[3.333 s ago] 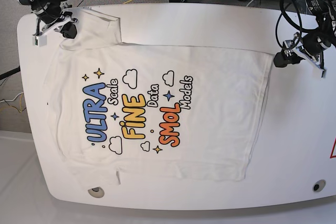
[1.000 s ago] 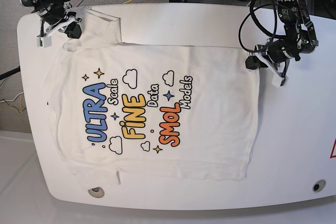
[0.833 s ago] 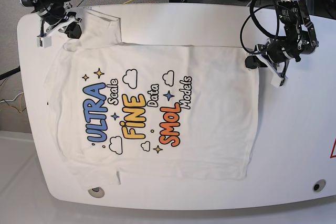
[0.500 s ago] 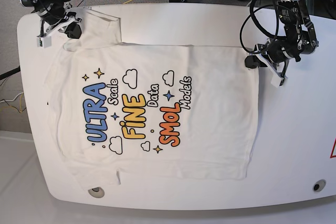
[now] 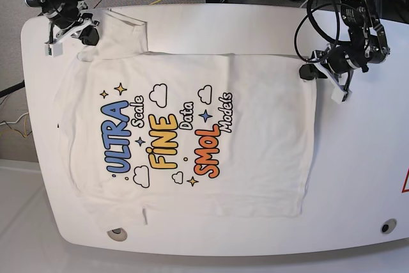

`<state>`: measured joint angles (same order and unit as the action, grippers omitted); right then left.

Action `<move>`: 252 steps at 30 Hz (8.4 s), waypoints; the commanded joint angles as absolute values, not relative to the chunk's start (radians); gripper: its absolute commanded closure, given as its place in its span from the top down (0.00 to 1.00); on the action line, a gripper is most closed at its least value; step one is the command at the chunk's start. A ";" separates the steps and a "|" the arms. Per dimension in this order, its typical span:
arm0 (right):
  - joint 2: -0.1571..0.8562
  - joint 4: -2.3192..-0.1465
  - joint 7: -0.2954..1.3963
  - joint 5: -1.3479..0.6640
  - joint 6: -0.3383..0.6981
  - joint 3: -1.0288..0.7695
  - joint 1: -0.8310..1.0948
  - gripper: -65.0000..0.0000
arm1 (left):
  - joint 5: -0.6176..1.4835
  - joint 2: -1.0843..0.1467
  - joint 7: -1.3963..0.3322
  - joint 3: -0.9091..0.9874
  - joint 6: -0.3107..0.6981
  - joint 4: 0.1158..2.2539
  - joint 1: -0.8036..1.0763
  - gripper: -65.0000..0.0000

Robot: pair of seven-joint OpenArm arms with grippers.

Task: Fold the T-shirt properly
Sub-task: 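Move the left gripper along the side edge toward the shoulder, then pull the shirt with both grippers toward the robot, then lift the shoulder edge with both grippers and fold it over the print, then lower both grippers holding the folded edge onto the shirt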

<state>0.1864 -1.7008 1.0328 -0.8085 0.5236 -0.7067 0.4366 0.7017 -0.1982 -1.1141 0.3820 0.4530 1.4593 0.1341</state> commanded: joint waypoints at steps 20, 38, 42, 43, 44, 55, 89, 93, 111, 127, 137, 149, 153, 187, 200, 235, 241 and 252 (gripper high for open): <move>0.203 -1.721 1.020 -0.823 0.552 -0.711 0.501 0.00 | 0.624 -0.220 -1.179 0.429 0.446 1.460 0.245 0.05; 0.202 -1.722 1.020 -0.823 0.573 -0.711 0.558 0.00 | 0.625 -0.208 -1.198 0.432 0.446 1.564 0.317 0.05; 0.202 -1.738 1.020 -0.823 0.573 -0.711 0.558 0.00 | 0.625 -0.202 -1.208 0.432 0.446 1.601 0.318 0.05; 0.202 -1.745 1.020 -0.823 0.573 -0.711 0.558 0.00 | 0.625 -0.202 -1.211 0.433 0.444 1.606 0.317 0.05; 0.202 -1.768 1.020 -0.823 0.573 -0.711 0.558 0.00 | 0.625 -0.200 -1.214 0.433 0.444 1.612 0.317 0.05; 0.202 -1.928 1.020 -0.825 0.573 -0.713 0.542 0.00 | 0.624 -0.200 -1.239 0.478 0.444 1.641 0.260 0.05; 0.202 -1.928 1.020 -0.828 0.568 -0.711 0.412 0.00 | 0.625 -0.205 -1.239 0.496 0.444 1.643 0.111 0.05; 0.202 -1.928 1.021 -0.829 0.567 -0.711 0.389 0.00 | 0.625 -0.205 -1.239 0.496 0.444 1.643 0.091 0.05; 0.202 -1.923 1.112 -0.822 0.562 -0.711 0.234 0.00 | 0.622 -0.203 -1.241 0.496 0.443 1.641 0.002 0.05; 0.257 -1.920 1.113 -0.736 0.503 -0.710 0.133 0.00 | 0.621 -0.223 -1.241 0.496 0.441 1.636 -0.085 0.05; 0.265 -1.836 1.129 -0.636 0.510 -0.634 0.070 0.00 | 0.619 -0.225 -1.237 0.496 0.441 1.633 -0.128 0.05; 0.254 -1.808 1.096 -0.559 0.510 -0.541 0.047 0.00 | 0.521 -0.222 -1.233 0.493 0.444 1.633 -0.163 0.05; 0.242 -1.807 1.096 -0.541 0.510 -0.539 0.027 0.00 | 0.512 -0.222 -1.204 0.492 0.444 1.633 -0.163 0.05; 0.239 -1.767 1.058 -0.401 0.512 -0.538 -0.015 0.00 | 0.384 -0.226 -0.958 0.400 0.446 1.391 -0.162 0.05; 0.243 -1.687 1.055 -0.398 0.512 -0.538 -0.056 0.00 | 0.314 -0.239 -0.903 0.369 0.446 1.354 -0.183 0.05; 0.240 -1.635 0.992 -0.361 0.510 -0.515 -0.059 0.00 | 0.308 -0.236 -0.756 0.367 0.446 1.164 -0.300 0.05; 0.237 -1.635 0.977 -0.271 0.510 -0.430 -0.071 0.02 | 0.275 -0.236 -0.727 0.363 0.446 1.148 -0.303 0.08; 0.183 -1.639 0.970 -0.147 0.510 -0.390 -0.073 0.72 | 0.245 -0.234 -0.651 0.283 0.446 1.148 -0.302 0.51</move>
<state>0.1738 -1.6203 0.9913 -0.1497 0.5056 -0.3859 -0.0547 0.2344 -0.2184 -0.6769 0.2794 0.4450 1.1328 -0.2779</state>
